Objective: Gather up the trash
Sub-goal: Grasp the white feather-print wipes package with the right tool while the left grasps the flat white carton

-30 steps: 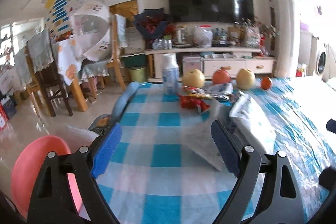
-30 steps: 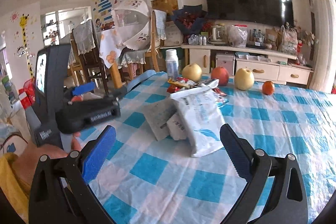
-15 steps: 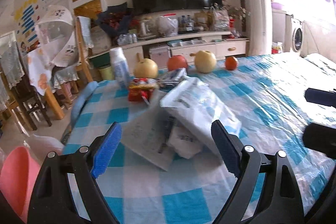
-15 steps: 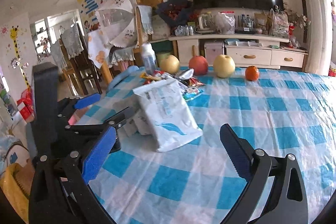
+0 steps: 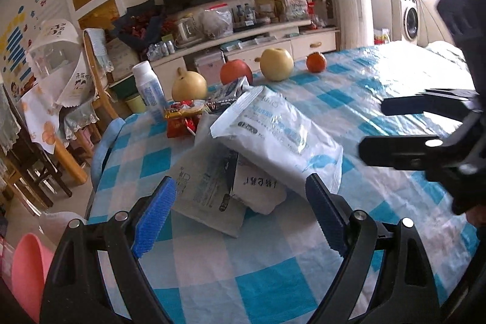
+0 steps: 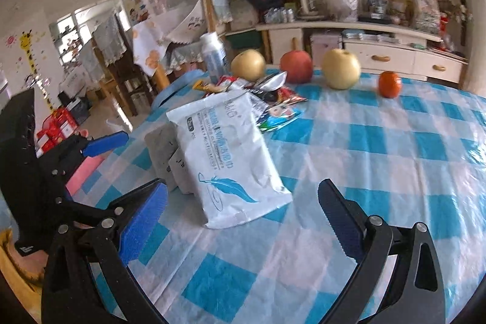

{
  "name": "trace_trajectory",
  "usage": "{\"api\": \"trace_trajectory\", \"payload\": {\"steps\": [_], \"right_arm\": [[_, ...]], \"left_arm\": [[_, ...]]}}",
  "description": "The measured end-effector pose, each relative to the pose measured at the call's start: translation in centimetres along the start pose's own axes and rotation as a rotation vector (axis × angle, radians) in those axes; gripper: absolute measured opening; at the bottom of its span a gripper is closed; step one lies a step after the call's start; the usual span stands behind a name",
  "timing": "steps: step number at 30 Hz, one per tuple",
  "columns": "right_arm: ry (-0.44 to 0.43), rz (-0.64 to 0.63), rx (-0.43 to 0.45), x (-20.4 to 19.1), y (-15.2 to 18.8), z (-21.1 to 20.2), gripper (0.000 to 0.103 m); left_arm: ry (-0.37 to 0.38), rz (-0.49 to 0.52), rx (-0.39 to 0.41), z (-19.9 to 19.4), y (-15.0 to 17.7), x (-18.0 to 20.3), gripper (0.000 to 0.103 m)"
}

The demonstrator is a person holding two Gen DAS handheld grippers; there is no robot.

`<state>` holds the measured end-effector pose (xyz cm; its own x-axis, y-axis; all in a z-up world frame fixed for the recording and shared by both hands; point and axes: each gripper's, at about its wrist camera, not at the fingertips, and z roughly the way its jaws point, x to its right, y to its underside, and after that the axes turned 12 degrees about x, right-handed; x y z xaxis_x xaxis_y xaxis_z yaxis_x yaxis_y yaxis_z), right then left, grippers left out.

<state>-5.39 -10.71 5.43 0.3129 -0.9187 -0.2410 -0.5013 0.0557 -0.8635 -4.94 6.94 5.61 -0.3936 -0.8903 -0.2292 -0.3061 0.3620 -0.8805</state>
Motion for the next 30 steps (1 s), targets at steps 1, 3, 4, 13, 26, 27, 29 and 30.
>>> {"api": "trace_trajectory", "payload": {"steps": [1,3,4,13,26,27,29,30], "right_arm": [[-0.007,-0.007,-0.009,-0.1,0.0,0.6,0.098],[-0.015,-0.017,-0.022,-0.1,0.0,1.7,0.098],[-0.020,-0.021,-0.029,-0.1,0.1,2.3,0.098],[-0.048,-0.060,-0.097,0.1,-0.2,5.7,0.098],[-0.075,-0.109,-0.149,-0.4,0.1,8.1,0.098],[-0.069,-0.117,-0.152,-0.6,0.3,8.1,0.098],[-0.057,-0.130,-0.166,-0.7,0.5,8.4,0.098],[-0.056,-0.128,-0.166,-0.7,0.5,8.4,0.095]], "left_arm": [[0.007,0.011,-0.008,0.1,0.1,-0.1,0.088],[0.009,0.029,-0.020,0.3,0.3,-0.1,0.088],[0.010,0.035,-0.026,0.4,0.3,-0.2,0.088],[0.020,0.093,-0.090,1.8,1.2,-0.5,0.088],[0.027,0.119,-0.123,2.9,1.6,-0.5,0.088],[0.026,0.119,-0.123,2.9,1.5,-0.5,0.088],[0.022,0.121,-0.121,3.0,1.5,-0.6,0.088],[0.023,0.118,-0.122,3.0,1.5,-0.6,0.088]]}}
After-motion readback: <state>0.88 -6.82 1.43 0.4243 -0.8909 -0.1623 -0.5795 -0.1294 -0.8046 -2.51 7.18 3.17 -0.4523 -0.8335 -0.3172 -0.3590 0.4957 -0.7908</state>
